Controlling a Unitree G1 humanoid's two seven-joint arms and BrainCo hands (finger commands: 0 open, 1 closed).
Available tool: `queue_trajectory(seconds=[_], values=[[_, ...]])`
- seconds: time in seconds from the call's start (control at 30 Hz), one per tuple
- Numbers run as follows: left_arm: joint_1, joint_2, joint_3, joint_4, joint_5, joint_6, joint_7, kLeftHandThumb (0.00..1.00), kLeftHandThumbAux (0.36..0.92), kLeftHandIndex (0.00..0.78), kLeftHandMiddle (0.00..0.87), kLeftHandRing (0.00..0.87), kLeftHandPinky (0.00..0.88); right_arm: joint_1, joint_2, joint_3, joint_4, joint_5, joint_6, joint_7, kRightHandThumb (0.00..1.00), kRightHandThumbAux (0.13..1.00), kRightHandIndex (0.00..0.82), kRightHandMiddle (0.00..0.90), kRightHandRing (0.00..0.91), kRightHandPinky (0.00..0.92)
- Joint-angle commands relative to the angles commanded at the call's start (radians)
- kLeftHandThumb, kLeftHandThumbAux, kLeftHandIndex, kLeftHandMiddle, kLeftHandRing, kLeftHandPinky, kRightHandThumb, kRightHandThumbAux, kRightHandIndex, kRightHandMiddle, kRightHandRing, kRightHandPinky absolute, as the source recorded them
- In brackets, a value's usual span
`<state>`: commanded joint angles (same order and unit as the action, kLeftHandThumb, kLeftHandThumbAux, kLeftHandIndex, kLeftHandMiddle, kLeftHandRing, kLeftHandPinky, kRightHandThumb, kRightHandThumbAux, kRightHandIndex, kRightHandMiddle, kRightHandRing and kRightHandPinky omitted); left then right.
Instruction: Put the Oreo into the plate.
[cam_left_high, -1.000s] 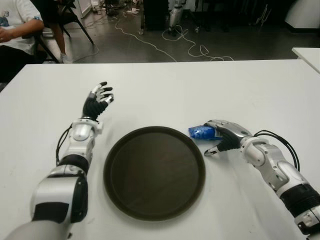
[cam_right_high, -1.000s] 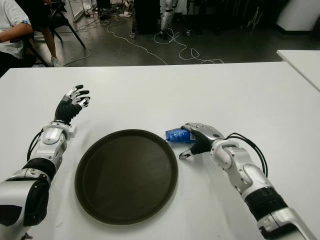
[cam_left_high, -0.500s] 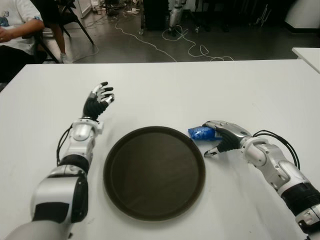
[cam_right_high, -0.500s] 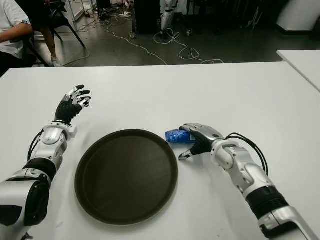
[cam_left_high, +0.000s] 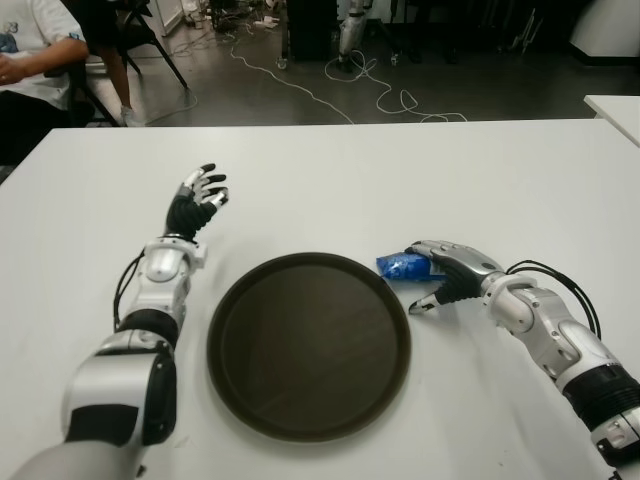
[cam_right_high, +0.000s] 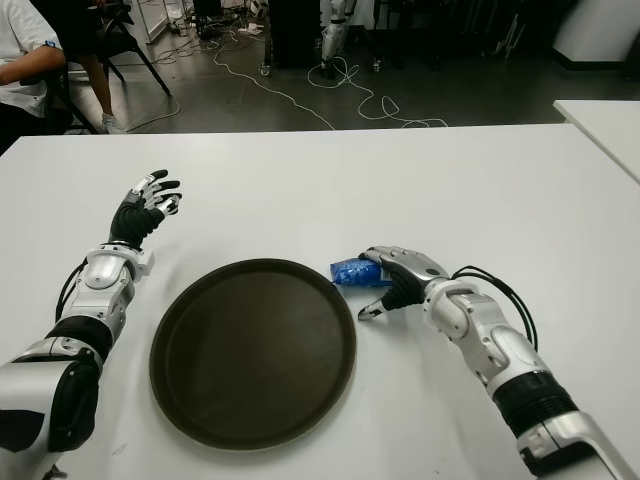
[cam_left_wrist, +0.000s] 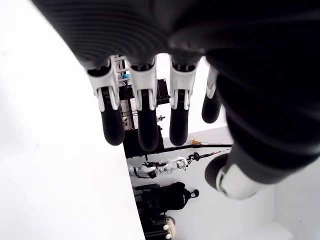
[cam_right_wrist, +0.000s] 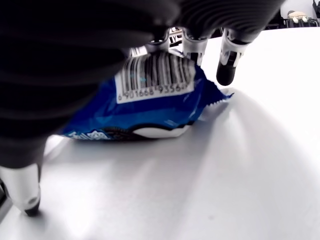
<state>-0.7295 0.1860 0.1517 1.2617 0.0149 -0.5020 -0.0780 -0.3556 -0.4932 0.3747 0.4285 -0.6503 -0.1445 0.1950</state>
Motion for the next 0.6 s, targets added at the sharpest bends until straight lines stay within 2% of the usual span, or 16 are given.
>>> queue_trajectory(seconds=[0.07, 0.1, 0.13, 0.23, 0.27, 0.33, 0.4, 0.5, 0.53, 0.6], values=[[0.0, 0.0, -0.001, -0.001, 0.001, -0.003, 0.0, 0.188, 0.71, 0.142, 0.223, 0.218, 0.231, 0.001, 0.003, -0.004, 0.003, 0.006, -0.005, -0.007, 0.01, 0.599, 0.07, 0.128, 0.139, 0.14], [0.0, -0.001, -0.001, -0.001, 0.002, -0.004, 0.001, 0.183, 0.702, 0.14, 0.221, 0.216, 0.23, 0.002, 0.004, -0.005, 0.005, 0.008, -0.008, -0.01, 0.023, 0.621, 0.107, 0.164, 0.181, 0.201], [0.0, -0.001, -0.002, -0.001, 0.002, -0.005, 0.002, 0.181, 0.7, 0.139, 0.22, 0.215, 0.229, 0.003, 0.006, -0.007, 0.007, 0.011, -0.011, -0.016, 0.028, 0.629, 0.12, 0.176, 0.195, 0.223], [0.0, -0.001, -0.003, -0.002, 0.003, -0.007, 0.005, 0.178, 0.695, 0.141, 0.222, 0.217, 0.239, 0.003, 0.008, -0.008, 0.015, 0.014, -0.017, -0.027, 0.086, 0.699, 0.272, 0.308, 0.333, 0.36], [0.0, -0.002, -0.003, -0.002, 0.004, -0.007, 0.006, 0.178, 0.695, 0.142, 0.222, 0.218, 0.24, 0.003, 0.009, -0.007, 0.019, 0.014, -0.018, -0.031, 0.092, 0.705, 0.286, 0.32, 0.346, 0.372], [0.001, -0.002, -0.004, -0.002, 0.005, -0.008, 0.008, 0.184, 0.697, 0.146, 0.223, 0.219, 0.241, 0.002, 0.01, -0.005, 0.025, 0.011, -0.023, -0.039, 0.154, 0.747, 0.377, 0.42, 0.442, 0.455], [0.001, -0.002, -0.005, -0.001, 0.006, -0.008, 0.01, 0.186, 0.698, 0.147, 0.223, 0.219, 0.24, 0.001, 0.008, -0.003, 0.03, 0.009, -0.028, -0.046, 0.184, 0.764, 0.413, 0.461, 0.48, 0.489], [0.001, -0.002, -0.003, -0.001, 0.004, -0.006, 0.008, 0.185, 0.695, 0.141, 0.219, 0.218, 0.236, -0.001, 0.006, 0.005, 0.034, -0.005, -0.036, -0.063, 0.519, 0.741, 0.421, 0.543, 0.549, 0.541], [0.001, -0.003, -0.002, -0.001, 0.002, -0.005, 0.006, 0.184, 0.694, 0.138, 0.218, 0.218, 0.237, -0.001, 0.005, 0.007, 0.035, -0.008, -0.038, -0.066, 0.579, 0.738, 0.422, 0.566, 0.568, 0.555], [0.0, -0.003, 0.001, -0.001, -0.002, -0.004, 0.001, 0.184, 0.695, 0.134, 0.218, 0.219, 0.238, -0.001, 0.003, 0.011, 0.029, -0.018, -0.03, -0.067, 0.632, 0.735, 0.423, 0.585, 0.582, 0.558]])
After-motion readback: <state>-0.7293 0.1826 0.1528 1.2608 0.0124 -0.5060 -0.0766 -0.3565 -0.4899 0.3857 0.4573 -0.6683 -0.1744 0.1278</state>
